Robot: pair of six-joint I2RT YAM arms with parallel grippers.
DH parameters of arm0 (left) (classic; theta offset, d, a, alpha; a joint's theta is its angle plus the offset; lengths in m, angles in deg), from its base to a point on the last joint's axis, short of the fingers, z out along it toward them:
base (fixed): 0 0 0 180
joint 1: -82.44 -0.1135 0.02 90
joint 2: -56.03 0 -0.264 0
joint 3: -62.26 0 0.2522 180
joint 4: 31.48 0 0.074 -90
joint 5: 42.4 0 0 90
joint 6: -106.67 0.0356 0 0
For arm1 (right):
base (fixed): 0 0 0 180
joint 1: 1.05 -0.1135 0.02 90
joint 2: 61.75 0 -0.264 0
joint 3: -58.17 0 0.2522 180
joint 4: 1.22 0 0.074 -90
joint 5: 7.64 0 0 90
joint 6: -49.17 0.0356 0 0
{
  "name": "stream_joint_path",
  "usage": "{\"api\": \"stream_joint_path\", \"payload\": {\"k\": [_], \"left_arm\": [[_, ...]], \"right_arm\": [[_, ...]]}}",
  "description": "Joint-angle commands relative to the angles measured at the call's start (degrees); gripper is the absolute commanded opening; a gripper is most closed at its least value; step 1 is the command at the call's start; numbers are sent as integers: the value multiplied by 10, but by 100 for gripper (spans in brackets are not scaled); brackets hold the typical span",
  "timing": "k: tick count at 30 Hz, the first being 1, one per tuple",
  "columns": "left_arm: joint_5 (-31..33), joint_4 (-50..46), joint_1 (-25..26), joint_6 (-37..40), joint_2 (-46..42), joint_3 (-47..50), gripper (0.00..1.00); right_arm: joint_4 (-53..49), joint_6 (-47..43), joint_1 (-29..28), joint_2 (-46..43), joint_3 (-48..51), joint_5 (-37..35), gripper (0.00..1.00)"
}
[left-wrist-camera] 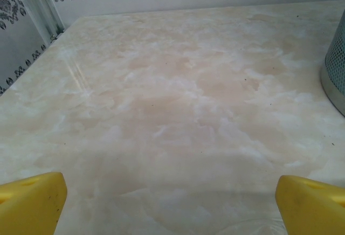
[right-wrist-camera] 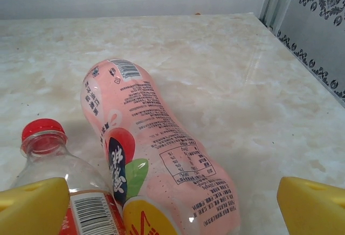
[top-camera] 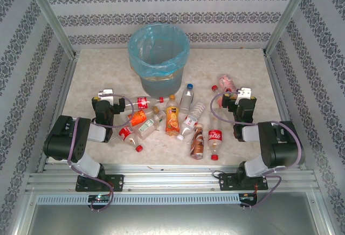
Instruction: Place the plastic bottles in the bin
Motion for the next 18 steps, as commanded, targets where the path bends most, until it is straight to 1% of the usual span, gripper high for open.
{"api": "stream_joint_path", "payload": {"k": [1, 2, 5, 6, 9, 10, 11, 14, 16, 18], "left_arm": [[15, 28, -3, -9, -24, 18, 100], [11, 19, -3, -8, -29, 17, 100], [21, 33, 6, 2, -29, 21, 99], [21, 38, 6, 3, -28, 23, 99], [23, 41, 8, 5, -31, 25, 99], [29, 30, 10, 8, -42, 23, 100], [28, -4, 12, 9, -65, 17, 100], [31, -105, 12, 6, -136, -5, 100], [32, -109, 13, 5, -171, 1, 100], [43, -84, 13, -19, -205, 14, 100]], "right_arm": [[-32, -6, -6, -74, -2, 7, 98], [-55, -2, -7, -102, -2, -3, 98], [-152, 32, -7, -187, -10, -27, 98], [-178, 39, -7, -209, -10, -24, 97], [-276, 61, -10, -262, -60, 5, 93], [-312, 65, -12, -272, -75, 17, 93], [-337, 66, -14, -280, -89, 32, 92], [-364, 66, -19, -297, -104, 62, 91], [-370, 60, -25, -306, -108, 82, 91], [-386, 62, -33, -313, -116, 85, 90]]}}
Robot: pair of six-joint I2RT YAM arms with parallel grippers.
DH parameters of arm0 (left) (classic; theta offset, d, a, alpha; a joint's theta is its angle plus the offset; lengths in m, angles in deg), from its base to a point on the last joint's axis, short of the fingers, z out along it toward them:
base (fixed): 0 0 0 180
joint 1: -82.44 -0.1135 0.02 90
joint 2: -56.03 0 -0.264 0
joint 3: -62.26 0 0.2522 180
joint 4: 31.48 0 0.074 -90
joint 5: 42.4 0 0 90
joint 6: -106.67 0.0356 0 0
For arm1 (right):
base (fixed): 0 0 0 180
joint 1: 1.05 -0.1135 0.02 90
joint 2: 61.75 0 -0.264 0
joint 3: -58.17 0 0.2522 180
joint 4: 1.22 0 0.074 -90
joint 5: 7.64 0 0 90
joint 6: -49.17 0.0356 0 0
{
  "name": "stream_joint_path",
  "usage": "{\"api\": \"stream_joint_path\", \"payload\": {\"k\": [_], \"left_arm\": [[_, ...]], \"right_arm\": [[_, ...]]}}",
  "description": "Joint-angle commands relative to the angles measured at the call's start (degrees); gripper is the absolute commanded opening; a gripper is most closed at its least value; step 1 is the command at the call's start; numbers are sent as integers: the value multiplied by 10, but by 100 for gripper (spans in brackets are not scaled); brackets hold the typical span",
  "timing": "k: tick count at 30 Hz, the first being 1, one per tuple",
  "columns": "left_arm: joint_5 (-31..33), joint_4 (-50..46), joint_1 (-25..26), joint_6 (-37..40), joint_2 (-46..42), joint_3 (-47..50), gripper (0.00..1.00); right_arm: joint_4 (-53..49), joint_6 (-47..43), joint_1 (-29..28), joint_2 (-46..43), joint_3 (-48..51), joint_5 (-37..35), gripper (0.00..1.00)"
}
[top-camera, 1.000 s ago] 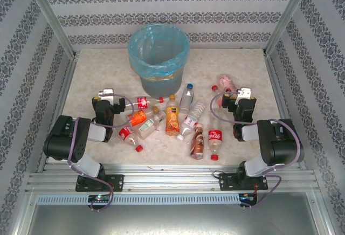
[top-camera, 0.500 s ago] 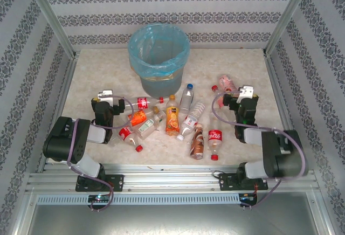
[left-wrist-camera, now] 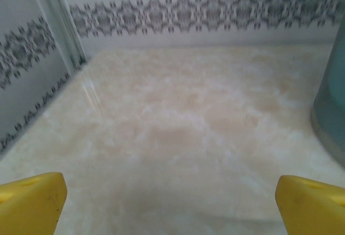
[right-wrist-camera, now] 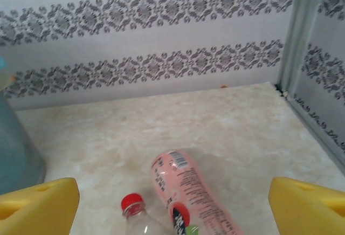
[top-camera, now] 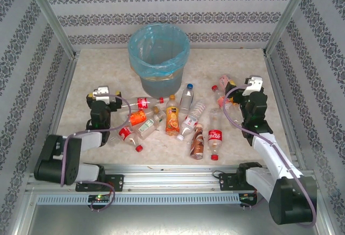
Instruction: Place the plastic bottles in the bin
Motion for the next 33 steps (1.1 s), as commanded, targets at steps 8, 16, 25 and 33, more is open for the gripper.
{"api": "stream_joint_path", "payload": {"k": [8, 16, 25, 33], "left_arm": [[11, -310, 21, -190, -180, -126, 89], [-20, -456, 180, -93, -229, -237, 86], [-291, -485, 261, 96, -166, -330, 91], [-344, -517, 285, 115, -100, -366, 91]], "right_arm": [[-333, 41, -80, -18, -150, 17, 83], [-597, 213, -179, -46, -203, 4, 73], [-716, 324, -241, -52, -153, -30, 74], [-593, 359, -239, 4, -86, 20, 80]]}}
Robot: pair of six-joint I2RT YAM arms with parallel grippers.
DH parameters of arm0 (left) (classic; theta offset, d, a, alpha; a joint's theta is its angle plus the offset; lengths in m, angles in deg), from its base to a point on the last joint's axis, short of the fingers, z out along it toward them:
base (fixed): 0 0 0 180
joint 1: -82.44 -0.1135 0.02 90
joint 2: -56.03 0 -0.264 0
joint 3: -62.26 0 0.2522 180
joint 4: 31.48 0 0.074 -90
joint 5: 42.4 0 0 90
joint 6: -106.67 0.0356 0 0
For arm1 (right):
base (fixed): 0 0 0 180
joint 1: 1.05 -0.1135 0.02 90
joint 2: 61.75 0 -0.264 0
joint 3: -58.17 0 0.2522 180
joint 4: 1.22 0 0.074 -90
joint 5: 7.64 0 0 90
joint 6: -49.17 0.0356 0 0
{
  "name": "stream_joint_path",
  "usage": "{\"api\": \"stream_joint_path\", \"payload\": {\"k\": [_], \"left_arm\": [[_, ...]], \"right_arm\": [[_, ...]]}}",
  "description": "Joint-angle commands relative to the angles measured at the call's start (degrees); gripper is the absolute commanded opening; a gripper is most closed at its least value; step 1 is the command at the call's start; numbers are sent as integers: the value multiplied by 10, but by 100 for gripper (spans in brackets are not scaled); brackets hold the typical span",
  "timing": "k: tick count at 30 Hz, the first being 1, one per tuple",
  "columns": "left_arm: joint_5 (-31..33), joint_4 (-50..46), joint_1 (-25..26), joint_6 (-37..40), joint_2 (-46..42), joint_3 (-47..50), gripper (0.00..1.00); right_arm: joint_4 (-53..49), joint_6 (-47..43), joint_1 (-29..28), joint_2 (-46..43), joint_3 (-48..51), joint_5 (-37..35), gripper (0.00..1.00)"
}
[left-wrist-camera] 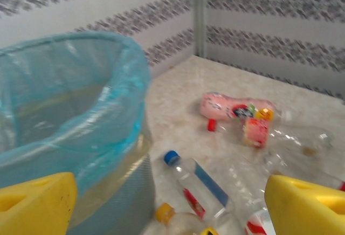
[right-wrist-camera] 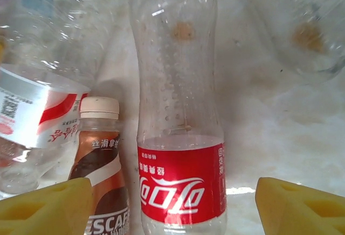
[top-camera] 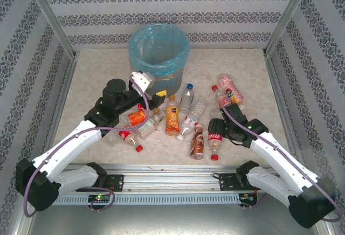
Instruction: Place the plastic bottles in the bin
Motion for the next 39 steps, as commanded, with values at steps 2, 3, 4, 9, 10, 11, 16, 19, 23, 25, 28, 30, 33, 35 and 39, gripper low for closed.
{"api": "stream_joint_path", "payload": {"k": [2, 3, 4, 9, 10, 11, 16, 19, 23, 25, 28, 30, 33, 35, 39], "left_arm": [[-48, -38, 15, 23, 20, -33, 91], [-50, -43, 16, 21, 23, -36, 91], [-50, -47, 18, 18, 27, -41, 91], [-35, -53, 19, 6, 27, -47, 92], [-31, -54, 19, 6, 27, -47, 92], [-30, -53, 19, 5, 28, -47, 92], [-28, -60, 19, 8, 27, -52, 92], [-24, -63, 19, 12, 28, -55, 92], [-6, -71, 19, 12, 32, -64, 92], [3, -73, 19, 9, 33, -68, 92], [15, -73, 19, -4, 35, -74, 92], [21, -72, 19, -19, 39, -82, 92], [17, -85, 19, -43, 52, -108, 94], [14, -94, 19, -68, 62, -127, 94], [-31, -109, 19, -118, 86, -171, 94]], "right_arm": [[61, 18, 1, 40, 21, 6, 79], [68, 13, 6, 54, 21, 7, 79], [72, 9, 11, 66, 21, 7, 79], [108, -15, 40, 118, 22, 30, 77], [113, -18, 44, 129, 21, 34, 77], [114, -24, 49, 139, 18, 40, 76], [122, -38, 54, 182, 8, 53, 74], [129, -42, 54, 189, 8, 50, 69], [124, -46, 54, 179, 6, 52, 59], [108, -50, 54, 166, 5, 48, 54], [77, -55, 54, 134, 1, 39, 49], [55, -55, 50, 103, -6, 39, 45], [28, -51, 40, 53, -22, 49, 42], [14, -50, 31, 22, -34, 52, 42], [-3, -78, 18, -26, -80, 57, 40]]}}
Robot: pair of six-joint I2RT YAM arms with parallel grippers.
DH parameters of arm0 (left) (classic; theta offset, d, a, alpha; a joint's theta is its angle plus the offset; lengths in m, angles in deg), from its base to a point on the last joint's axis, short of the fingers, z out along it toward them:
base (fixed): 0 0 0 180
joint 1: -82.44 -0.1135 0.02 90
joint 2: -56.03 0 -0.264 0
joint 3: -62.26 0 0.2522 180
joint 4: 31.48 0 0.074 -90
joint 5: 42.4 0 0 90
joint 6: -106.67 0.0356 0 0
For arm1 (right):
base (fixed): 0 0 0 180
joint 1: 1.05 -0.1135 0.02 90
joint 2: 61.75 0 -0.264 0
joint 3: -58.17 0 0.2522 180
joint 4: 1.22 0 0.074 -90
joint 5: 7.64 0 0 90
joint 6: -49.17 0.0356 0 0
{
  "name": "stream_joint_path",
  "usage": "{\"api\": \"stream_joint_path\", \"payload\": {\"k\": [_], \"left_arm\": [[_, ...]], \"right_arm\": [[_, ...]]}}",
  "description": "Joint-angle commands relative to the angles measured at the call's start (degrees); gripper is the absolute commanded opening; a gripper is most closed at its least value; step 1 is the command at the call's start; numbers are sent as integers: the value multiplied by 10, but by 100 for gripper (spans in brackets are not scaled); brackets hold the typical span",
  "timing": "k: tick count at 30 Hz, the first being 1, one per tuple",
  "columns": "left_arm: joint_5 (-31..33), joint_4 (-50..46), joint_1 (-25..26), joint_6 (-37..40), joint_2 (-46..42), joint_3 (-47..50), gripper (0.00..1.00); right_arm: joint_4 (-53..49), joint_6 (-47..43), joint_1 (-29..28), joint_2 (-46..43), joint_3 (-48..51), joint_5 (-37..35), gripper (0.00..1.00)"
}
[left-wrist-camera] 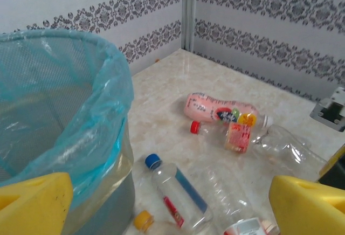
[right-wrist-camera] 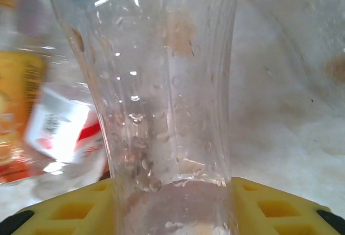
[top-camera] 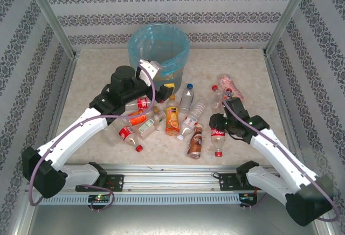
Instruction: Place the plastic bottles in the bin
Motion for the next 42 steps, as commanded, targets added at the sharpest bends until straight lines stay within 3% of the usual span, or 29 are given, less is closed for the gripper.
{"api": "stream_joint_path", "payload": {"k": [1, 11, 15, 22, 29, 32, 33, 39, 42], "left_arm": [[-50, -30, 6, -64, 16, -45, 94], [-269, -34, -4, -143, 49, -109, 100], [-344, 4, -21, -230, 67, -122, 100], [-400, 129, -29, -337, 86, -93, 97], [-396, 148, -31, -353, 83, -85, 78], [-390, 160, -34, -351, 78, -80, 54], [-383, 158, -35, -351, 76, -79, 51], [-332, 125, -40, -320, 65, -92, 41], [-290, 84, -50, -290, 61, -135, 45]], "right_arm": [[-21, -41, -12, -35, -47, 15, 39], [212, -166, -25, -53, -116, 213, 39], [261, -192, -57, -24, -143, 234, 38], [290, -232, -118, 27, -182, 239, 38], [308, -238, -148, 50, -186, 230, 40], [309, -239, -151, 53, -186, 225, 42], [310, -239, -151, 52, -186, 221, 44], [314, -254, -155, 42, -191, 172, 69], [315, -271, -155, 27, -201, 127, 84]]}}
